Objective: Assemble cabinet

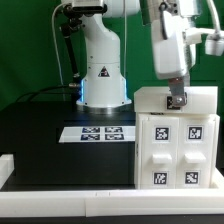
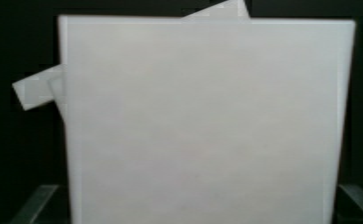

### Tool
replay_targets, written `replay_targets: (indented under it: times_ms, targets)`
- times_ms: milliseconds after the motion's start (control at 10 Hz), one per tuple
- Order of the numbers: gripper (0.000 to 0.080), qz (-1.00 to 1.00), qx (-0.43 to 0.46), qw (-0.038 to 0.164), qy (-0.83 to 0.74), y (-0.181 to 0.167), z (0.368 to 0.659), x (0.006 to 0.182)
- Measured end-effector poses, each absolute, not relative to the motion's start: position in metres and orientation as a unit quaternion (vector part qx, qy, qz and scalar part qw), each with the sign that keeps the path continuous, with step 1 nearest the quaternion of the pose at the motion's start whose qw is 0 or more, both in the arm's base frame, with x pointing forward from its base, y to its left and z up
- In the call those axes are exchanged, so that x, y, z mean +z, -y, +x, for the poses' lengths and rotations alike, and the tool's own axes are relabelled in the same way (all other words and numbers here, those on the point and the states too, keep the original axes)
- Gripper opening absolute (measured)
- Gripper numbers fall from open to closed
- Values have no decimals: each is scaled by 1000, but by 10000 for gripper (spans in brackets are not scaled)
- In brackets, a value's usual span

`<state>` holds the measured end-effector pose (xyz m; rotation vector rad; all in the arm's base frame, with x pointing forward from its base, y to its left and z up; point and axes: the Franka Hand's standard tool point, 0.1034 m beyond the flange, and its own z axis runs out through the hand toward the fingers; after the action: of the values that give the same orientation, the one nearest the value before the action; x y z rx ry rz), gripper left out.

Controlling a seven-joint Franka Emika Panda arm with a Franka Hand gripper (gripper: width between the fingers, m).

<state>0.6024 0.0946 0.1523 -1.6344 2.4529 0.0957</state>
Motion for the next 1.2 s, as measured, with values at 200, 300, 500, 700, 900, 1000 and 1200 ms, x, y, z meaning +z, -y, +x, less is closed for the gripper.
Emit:
replay_targets:
  times_ms: [200, 300, 500, 700, 900, 1000, 1200]
  targets:
    - [561, -537, 41, 103, -836, -96, 603, 153]
    - [561, -532, 44, 105, -839, -97, 604, 153]
    - [561, -540, 46, 109, -833, -99, 604, 153]
    - [749, -566, 42, 113, -815, -100, 604, 158]
    - [788, -601, 39, 123, -789, -101, 606, 174]
    - [798, -603, 39, 129, -786, -102, 608, 179]
    - [797, -607, 36, 136, -782, -102, 610, 187]
